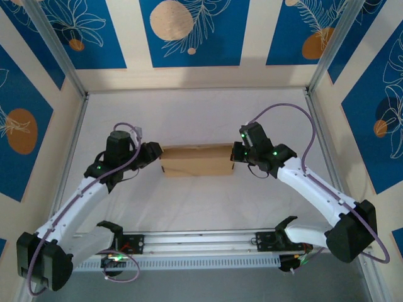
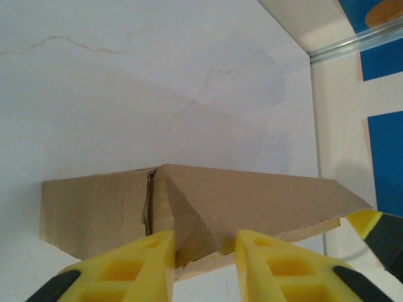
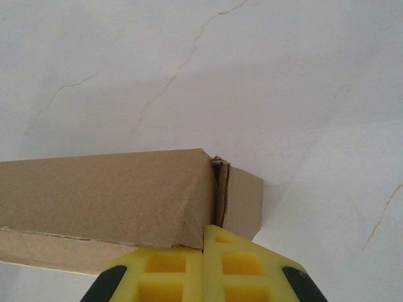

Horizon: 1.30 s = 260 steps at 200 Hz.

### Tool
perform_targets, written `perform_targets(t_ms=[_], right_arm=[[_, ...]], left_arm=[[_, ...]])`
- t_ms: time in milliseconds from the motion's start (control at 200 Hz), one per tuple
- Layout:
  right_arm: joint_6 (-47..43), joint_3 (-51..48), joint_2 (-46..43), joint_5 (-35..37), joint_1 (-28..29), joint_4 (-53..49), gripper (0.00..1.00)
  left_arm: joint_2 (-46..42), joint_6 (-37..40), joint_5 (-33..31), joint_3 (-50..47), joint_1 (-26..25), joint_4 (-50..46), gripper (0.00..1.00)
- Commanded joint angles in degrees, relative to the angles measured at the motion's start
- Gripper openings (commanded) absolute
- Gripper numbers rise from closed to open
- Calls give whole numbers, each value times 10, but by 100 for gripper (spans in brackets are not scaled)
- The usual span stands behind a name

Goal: Fold the paper box

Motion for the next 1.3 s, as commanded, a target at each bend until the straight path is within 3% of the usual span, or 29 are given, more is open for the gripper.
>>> perform_targets(t_ms=[0, 320, 595, 760, 875, 1126, 1296], right_arm=[[10, -4, 14, 3, 8, -60, 4], [5, -9, 8, -6, 9, -66, 8], [-15, -4, -6, -50, 4, -70, 27], [-39, 12, -25, -87, -12, -88, 51], [-63, 23, -46, -124, -33, -108, 59], [-97, 11, -96, -303, -111, -91, 50], [17, -2, -84, -360, -183, -59, 49]], left_arm=[[4, 1, -11, -21, -16, 5, 28], [0, 12, -31, -51, -19, 0, 24], [-13, 3, -39, -74, -19, 5, 22], [0, 12, -43, -59, -19, 0, 22], [3, 12, -47, -54, -19, -1, 22], [10, 15, -49, -46, -19, -2, 22], [7, 23, -53, -39, -19, -14, 22]])
